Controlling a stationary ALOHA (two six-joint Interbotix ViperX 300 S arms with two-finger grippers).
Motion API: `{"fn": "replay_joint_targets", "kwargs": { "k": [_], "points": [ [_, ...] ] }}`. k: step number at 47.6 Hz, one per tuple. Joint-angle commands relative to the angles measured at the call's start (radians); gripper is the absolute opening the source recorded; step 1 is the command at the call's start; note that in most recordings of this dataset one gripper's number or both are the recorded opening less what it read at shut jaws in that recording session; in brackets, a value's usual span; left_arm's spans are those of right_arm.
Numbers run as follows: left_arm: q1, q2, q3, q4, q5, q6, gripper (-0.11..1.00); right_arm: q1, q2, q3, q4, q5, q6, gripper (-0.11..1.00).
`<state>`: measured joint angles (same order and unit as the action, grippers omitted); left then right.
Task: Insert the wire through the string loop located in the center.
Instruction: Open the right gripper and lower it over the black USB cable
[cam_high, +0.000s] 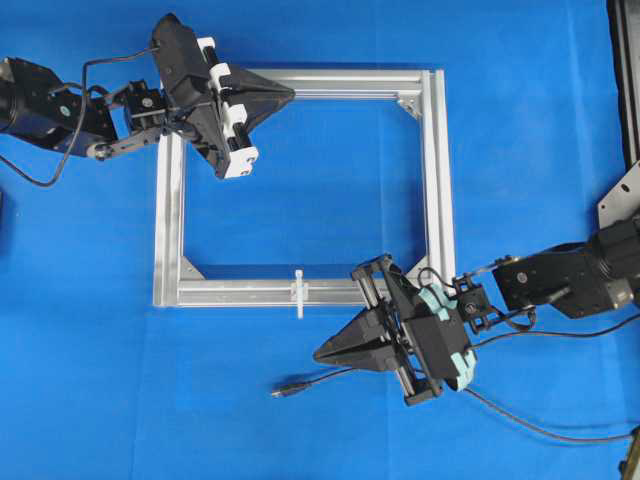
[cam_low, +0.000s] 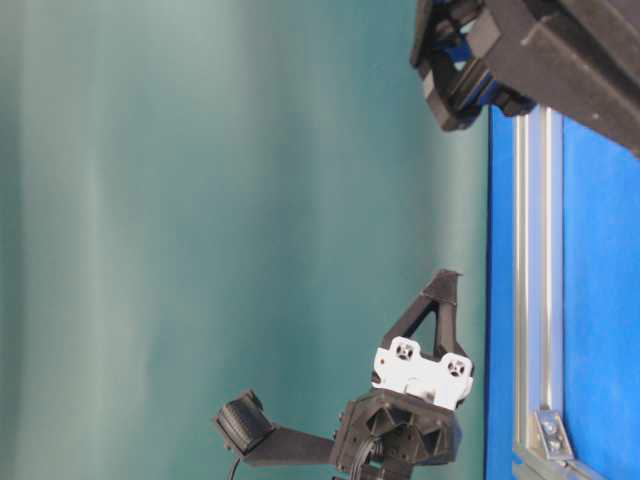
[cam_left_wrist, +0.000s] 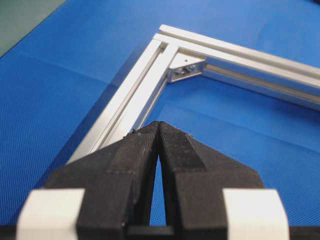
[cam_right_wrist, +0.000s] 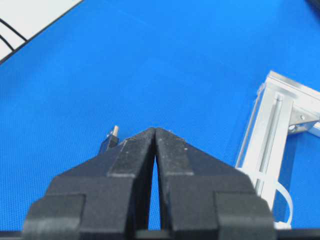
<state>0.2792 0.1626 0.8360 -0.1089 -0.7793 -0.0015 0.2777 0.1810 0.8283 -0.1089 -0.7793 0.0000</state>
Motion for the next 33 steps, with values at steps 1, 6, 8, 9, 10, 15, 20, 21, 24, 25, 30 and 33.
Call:
{"fn": "replay_joint_targets", "kwargs": {
  "k": [1,6,8,9,10,15,20,21,24,25,30,33],
  "points": [
    [-0.003,-0.041,-0.002,0.026,0.008,0.014,0.00,0.009,-0.071,-0.009,0.000,-0.005,-0.005,0.00],
    [-0.005,-0.046,0.012,0.026,0.011,0.014,0.00,0.014,-0.091,0.000,0.000,0.026,-0.005,-0.05],
    [-0.003,-0.048,0.014,0.026,0.011,0.014,0.00,0.014,-0.095,0.002,0.000,0.034,0.000,-0.05],
    [-0.003,-0.048,0.015,0.026,0.011,0.014,0.00,0.014,-0.097,0.002,0.000,0.037,0.003,-0.05],
    [-0.005,-0.048,0.015,0.026,0.011,0.014,0.00,0.014,-0.098,0.002,0.000,0.038,0.005,-0.05],
    [-0.005,-0.048,0.014,0.026,0.009,0.014,0.00,0.014,-0.098,-0.002,0.000,0.054,0.012,-0.05],
    [-0.005,-0.048,0.009,0.026,0.009,0.015,0.00,0.015,-0.098,-0.003,0.000,0.072,0.028,-0.05],
    [-0.003,-0.048,0.009,0.026,0.009,0.015,0.00,0.015,-0.098,-0.003,-0.002,0.075,0.032,-0.05],
    [-0.003,-0.048,0.009,0.026,0.009,0.015,0.00,0.017,-0.098,-0.003,0.000,0.078,0.040,-0.05],
    [-0.003,-0.048,0.009,0.026,0.009,0.015,0.00,0.017,-0.098,-0.003,0.000,0.078,0.043,-0.05],
    [-0.003,-0.048,0.011,0.026,0.009,0.015,0.00,0.021,-0.098,-0.003,0.000,0.086,0.052,-0.02],
    [-0.003,-0.048,0.011,0.026,0.009,0.015,0.00,0.025,-0.100,-0.005,0.000,0.097,0.057,0.05]
  ]
}}
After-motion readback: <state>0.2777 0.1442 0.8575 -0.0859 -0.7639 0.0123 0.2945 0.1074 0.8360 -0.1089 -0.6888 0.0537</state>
